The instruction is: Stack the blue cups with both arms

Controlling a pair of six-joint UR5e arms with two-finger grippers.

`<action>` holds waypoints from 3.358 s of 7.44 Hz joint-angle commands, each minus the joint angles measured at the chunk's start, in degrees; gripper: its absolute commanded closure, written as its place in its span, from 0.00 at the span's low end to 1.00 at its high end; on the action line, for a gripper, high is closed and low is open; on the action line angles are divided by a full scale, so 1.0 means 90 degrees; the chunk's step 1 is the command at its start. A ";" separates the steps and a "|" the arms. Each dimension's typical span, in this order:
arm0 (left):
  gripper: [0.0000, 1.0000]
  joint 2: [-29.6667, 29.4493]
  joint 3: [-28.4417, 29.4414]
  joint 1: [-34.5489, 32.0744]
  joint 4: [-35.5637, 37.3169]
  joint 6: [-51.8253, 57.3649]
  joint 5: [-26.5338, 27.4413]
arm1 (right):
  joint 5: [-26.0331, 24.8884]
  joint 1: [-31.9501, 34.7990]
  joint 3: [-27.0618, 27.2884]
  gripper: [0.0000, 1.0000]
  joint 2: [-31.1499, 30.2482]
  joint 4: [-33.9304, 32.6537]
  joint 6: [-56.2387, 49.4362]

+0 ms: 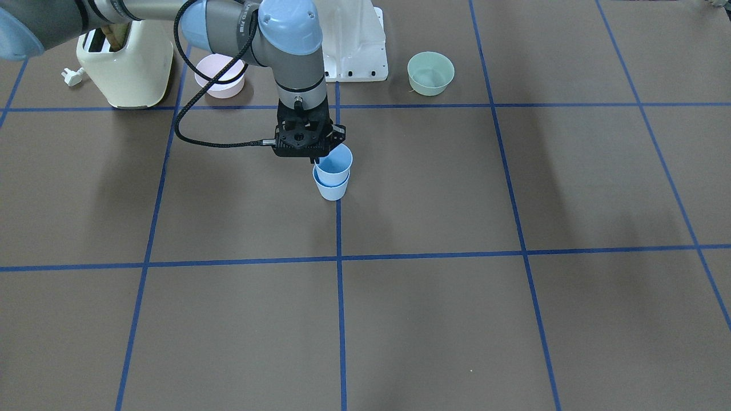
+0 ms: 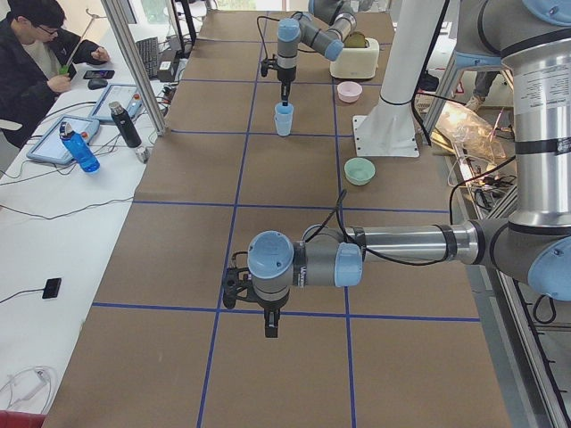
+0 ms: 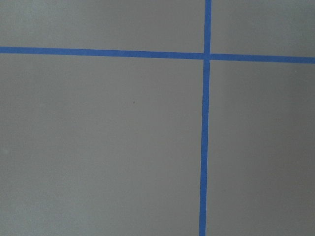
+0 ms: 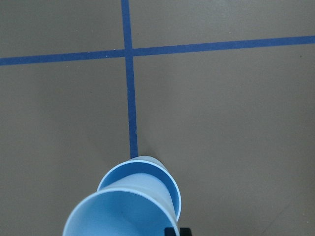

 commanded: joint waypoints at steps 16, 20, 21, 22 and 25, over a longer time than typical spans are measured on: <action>0.01 0.0123 -0.0302 0.0017 0.0019 0.0112 0.0097 | 0.2462 0.6261 -0.0166 0.00 -0.4841 0.0650 -0.7562; 0.01 0.0133 -0.0293 0.0036 0.0019 0.0112 0.0098 | 0.2442 0.6311 -0.0136 0.00 -0.5096 0.0650 -0.7543; 0.01 0.0142 -0.0293 0.0036 0.0019 0.0112 0.0098 | 0.2462 0.6311 -0.0146 0.00 -0.5096 0.0650 -0.7524; 0.01 0.0133 -0.0293 0.0036 0.0019 0.0112 0.0098 | 0.2462 0.6311 -0.0136 0.00 -0.5087 0.0650 -0.7504; 0.01 0.0142 -0.0264 0.0036 0.0019 0.0112 0.0098 | 0.2462 0.6311 -0.0146 0.00 -0.5106 0.0650 -0.7504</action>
